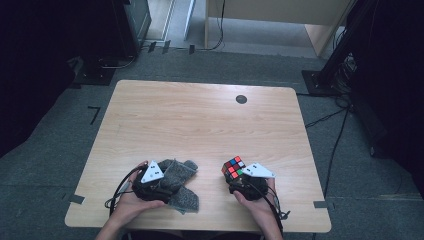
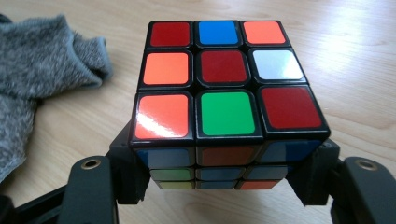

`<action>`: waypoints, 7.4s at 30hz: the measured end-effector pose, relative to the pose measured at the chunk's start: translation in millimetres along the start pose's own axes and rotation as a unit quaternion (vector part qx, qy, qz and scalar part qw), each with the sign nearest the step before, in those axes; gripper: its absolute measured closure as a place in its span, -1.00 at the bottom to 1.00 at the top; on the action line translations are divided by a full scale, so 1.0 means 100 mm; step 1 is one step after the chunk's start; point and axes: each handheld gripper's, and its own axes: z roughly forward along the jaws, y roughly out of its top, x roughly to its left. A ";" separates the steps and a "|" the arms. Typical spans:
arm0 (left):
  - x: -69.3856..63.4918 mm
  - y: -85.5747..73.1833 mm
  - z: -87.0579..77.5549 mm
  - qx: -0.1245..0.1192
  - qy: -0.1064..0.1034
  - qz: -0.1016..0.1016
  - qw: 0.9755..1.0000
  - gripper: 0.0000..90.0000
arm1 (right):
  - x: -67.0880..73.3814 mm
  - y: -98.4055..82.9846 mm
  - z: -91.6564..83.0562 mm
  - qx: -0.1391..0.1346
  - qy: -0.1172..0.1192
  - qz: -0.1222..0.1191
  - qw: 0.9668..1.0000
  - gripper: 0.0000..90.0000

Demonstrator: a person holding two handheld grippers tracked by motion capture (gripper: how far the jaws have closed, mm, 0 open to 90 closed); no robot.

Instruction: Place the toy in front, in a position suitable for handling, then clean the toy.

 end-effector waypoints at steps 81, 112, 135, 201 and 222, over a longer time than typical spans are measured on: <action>-0.60 0.57 -0.20 -0.137 -0.056 0.023 0.989 0.44 | 0.94 -0.01 0.12 -0.025 0.069 -0.138 0.988 -0.23; -0.60 0.56 -0.16 -0.124 0.086 0.039 0.988 0.03 | 0.90 0.00 0.07 -0.034 0.049 -0.131 0.990 -0.23; -0.57 0.54 -0.30 -0.156 0.068 0.027 0.985 0.51 | 0.88 0.02 0.02 -0.052 0.059 -0.124 0.989 -0.23; -0.34 0.49 -0.24 -0.138 -0.081 -0.037 0.986 0.65 | 0.61 -0.04 -0.04 -0.039 0.038 -0.097 0.994 -0.23; -0.69 0.57 -0.19 -0.123 0.041 0.060 0.990 0.38 | 0.92 -0.03 -0.01 -0.034 0.051 -0.137 0.989 -0.23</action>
